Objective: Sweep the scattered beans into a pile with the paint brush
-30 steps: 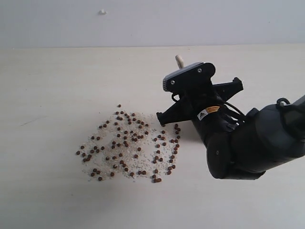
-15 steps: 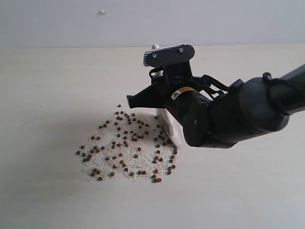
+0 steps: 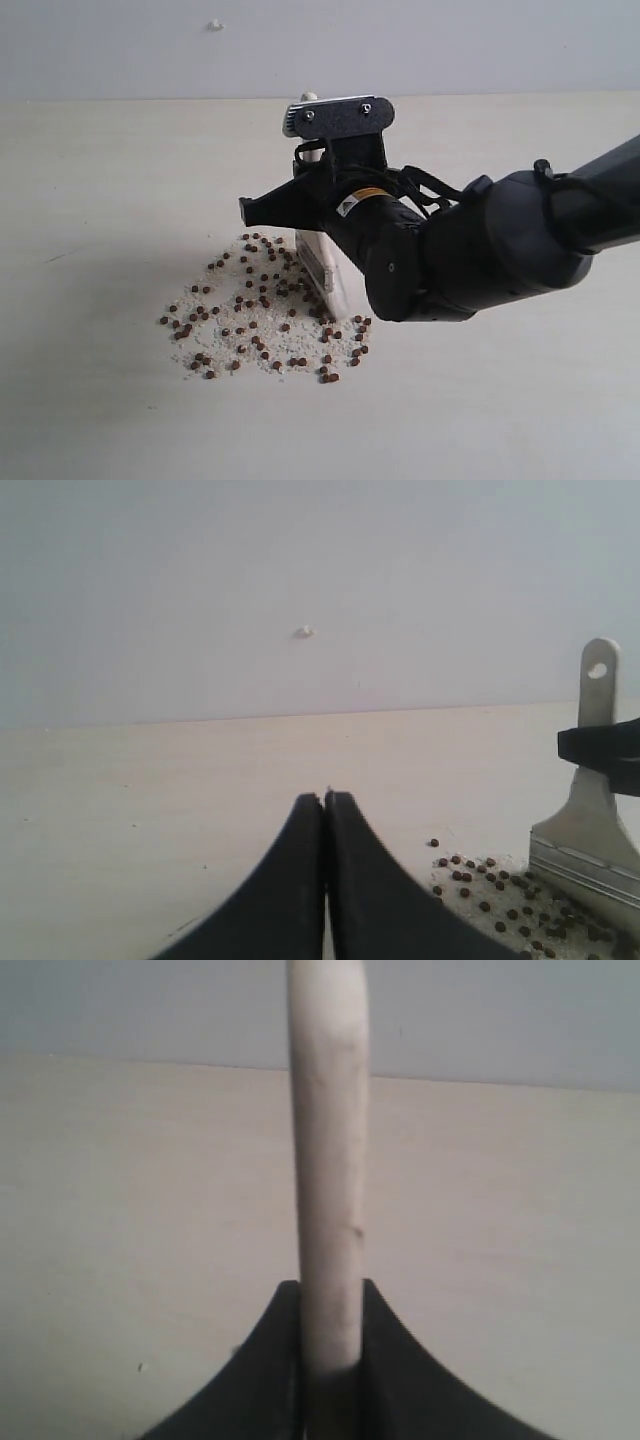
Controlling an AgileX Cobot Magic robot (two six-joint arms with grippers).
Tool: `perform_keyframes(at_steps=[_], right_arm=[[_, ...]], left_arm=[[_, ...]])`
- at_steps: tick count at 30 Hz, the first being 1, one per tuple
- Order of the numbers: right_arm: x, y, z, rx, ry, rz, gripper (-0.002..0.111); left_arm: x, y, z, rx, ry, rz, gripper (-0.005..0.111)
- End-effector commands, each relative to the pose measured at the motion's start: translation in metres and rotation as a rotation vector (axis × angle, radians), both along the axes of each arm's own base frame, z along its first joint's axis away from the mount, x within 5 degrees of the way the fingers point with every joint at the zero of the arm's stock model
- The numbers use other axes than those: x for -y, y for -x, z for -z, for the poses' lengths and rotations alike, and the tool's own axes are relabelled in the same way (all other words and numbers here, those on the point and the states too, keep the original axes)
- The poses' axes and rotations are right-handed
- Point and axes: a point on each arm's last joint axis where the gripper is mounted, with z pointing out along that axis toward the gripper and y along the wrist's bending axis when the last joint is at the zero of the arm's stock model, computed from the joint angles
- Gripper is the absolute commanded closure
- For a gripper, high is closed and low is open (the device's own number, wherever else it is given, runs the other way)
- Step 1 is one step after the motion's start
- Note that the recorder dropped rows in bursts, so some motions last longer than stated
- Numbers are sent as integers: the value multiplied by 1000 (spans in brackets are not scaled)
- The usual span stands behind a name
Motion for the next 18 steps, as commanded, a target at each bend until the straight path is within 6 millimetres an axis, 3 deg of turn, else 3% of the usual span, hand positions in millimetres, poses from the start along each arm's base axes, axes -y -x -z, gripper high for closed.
perform_keyframes(at_steps=[1, 6, 10, 18], right_arm=[[6, 1, -18, 57, 49, 29, 108], [11, 2, -44, 156, 132, 2, 108], [11, -1, -58, 329, 267, -43, 108], [15, -21, -55, 555, 377, -423, 108]], left_arm=[[0, 1, -1, 8, 9, 2, 107], [0, 1, -1, 8, 9, 2, 107], [0, 1, -1, 8, 9, 2, 107], [0, 1, -1, 8, 9, 2, 107]])
